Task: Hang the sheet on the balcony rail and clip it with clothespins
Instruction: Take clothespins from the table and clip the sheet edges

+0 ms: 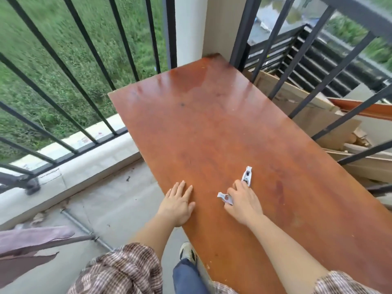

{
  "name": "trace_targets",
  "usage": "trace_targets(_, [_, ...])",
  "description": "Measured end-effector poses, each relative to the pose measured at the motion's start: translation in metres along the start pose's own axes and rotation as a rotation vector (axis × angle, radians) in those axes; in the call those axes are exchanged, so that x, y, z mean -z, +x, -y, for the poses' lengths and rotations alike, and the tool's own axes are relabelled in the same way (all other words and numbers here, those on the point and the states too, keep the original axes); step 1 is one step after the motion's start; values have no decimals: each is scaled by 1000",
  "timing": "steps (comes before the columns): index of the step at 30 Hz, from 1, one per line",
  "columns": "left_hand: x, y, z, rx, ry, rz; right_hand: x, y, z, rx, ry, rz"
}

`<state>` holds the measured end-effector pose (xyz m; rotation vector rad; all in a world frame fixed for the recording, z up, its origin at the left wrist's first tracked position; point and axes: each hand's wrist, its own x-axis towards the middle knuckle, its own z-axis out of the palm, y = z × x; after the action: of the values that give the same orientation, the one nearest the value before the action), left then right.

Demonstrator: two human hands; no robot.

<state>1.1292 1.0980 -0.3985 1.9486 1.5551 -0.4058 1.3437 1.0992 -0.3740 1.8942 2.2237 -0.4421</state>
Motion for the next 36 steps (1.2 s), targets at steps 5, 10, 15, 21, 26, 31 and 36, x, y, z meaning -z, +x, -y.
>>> trace_targets(5, [10, -50, 40, 122, -181, -147, 15, 9, 75, 62, 277, 178])
trace_targets(10, [9, -132, 132, 282, -239, -258, 27, 12, 186, 238, 300, 286])
trace_targets(15, [-1, -239, 227, 414, -220, -437, 36, -7, 328, 423, 292, 415])
trace_targets(21, [-42, -394, 351, 570, -256, -598, 32, -69, 521, 726, 237, 458])
trace_targets(26, [-72, -522, 441, 830, -273, -751, 24, -134, 679, 946, 217, 436])
trace_targets(31, [-92, -637, 525, 1029, -366, -951, 22, -190, 823, 1185, 164, 371])
trace_targets(36, [-106, -736, 611, 1204, -358, -1015, 19, -236, 967, 1311, 215, 422])
